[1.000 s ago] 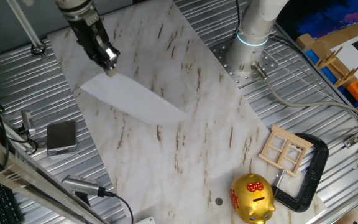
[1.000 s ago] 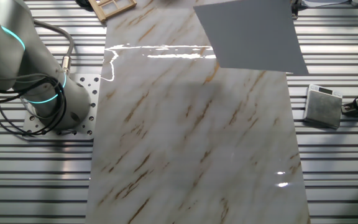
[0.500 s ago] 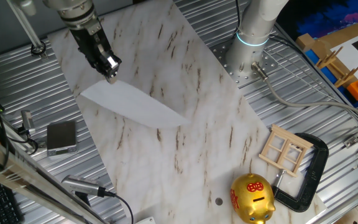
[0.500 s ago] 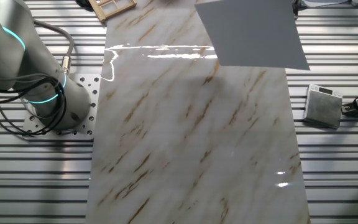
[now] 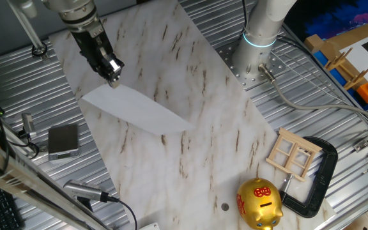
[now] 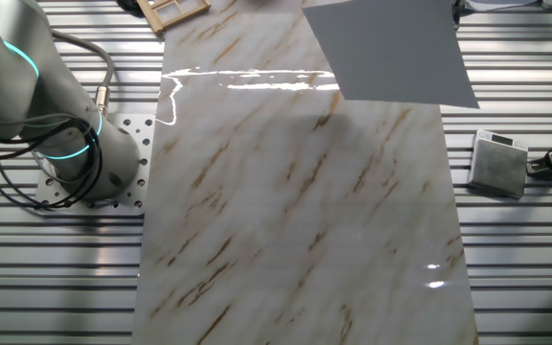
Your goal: Flip over and spread out the paper that is laid flat on the table
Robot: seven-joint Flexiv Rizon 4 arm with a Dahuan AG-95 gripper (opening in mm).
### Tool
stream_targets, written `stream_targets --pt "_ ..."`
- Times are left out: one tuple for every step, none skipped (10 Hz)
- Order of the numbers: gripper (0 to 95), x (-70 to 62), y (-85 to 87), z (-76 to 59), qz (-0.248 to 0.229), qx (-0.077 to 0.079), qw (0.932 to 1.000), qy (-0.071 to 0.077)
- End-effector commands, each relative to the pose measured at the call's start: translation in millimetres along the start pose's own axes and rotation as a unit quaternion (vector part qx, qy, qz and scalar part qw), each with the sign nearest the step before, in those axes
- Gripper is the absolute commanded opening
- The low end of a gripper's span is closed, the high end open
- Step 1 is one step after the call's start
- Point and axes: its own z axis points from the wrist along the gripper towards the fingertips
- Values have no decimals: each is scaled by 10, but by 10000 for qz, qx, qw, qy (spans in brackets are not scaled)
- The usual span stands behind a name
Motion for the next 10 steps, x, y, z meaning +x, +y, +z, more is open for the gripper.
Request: stream_targets --pt "0 13 -21 8 -1 -82 10000 -32" --pt "0 38 -49 26 6 -194 9998 -81" --pt "0 79 -89 52 -17 -298 9995 -140" --pt "0 140 -135 86 -64 -321 9993 -188" --pt "0 183 -165 110 -117 -316 9992 -218" --pt "0 247 -208 149 -162 -313 9991 -254" --pt "0 297 -241 180 -193 -333 9989 -265" --pt "0 355 -272 213 -230 -329 9988 -266" --pt "0 411 -299 246 -252 -329 9988 -269" --pt "0 479 -328 284 -281 -329 9987 -281"
